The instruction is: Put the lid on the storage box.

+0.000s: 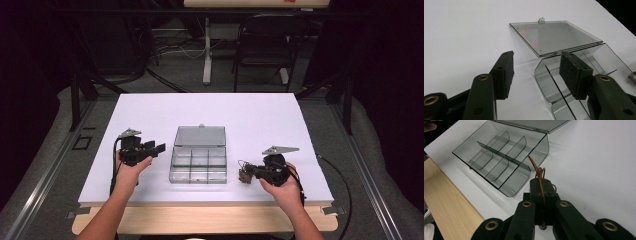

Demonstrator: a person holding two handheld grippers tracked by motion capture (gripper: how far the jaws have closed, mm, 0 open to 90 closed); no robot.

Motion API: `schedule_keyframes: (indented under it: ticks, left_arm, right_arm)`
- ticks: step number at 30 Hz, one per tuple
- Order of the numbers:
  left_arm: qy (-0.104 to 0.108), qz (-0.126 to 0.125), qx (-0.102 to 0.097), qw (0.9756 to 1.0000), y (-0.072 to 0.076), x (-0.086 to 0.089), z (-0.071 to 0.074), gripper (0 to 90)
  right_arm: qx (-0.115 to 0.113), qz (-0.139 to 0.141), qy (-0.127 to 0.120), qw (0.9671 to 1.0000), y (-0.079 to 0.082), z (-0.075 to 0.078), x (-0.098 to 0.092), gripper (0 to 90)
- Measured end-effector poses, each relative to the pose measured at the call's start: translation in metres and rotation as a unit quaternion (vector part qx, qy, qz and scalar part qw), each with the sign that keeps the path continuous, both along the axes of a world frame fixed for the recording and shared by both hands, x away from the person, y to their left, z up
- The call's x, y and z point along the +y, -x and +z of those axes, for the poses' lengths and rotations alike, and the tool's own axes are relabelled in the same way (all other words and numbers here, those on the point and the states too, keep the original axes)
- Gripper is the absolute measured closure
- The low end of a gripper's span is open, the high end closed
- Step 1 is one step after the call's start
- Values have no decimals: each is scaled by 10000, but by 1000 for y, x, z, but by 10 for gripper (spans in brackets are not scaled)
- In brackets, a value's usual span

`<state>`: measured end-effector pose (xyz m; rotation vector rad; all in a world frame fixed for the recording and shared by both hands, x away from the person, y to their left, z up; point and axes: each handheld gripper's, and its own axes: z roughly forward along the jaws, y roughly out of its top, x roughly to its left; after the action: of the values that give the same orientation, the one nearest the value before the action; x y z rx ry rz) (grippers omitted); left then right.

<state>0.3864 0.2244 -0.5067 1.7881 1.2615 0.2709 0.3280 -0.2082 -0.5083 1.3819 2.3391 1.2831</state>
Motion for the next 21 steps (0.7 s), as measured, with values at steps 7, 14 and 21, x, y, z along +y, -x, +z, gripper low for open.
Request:
schedule_keyframes:
  ticks: [7, 14, 21]
  left_arm:
    - [-2, 22, 8, 10000, 0, 0, -1, 455]
    - [-21, 48, -8, 10000, 1, 1, -1, 455]
    - [-34, 63, -4, 10000, 2, 2, 0, 457]
  right_arm:
    - [-79, -70, -112, 9999, -4, 9, -1, 899]
    - [-164, -78, -113, 9998, -9, 18, 1, 899]
    - [-327, -62, -191, 9993, -15, 31, 7, 899]
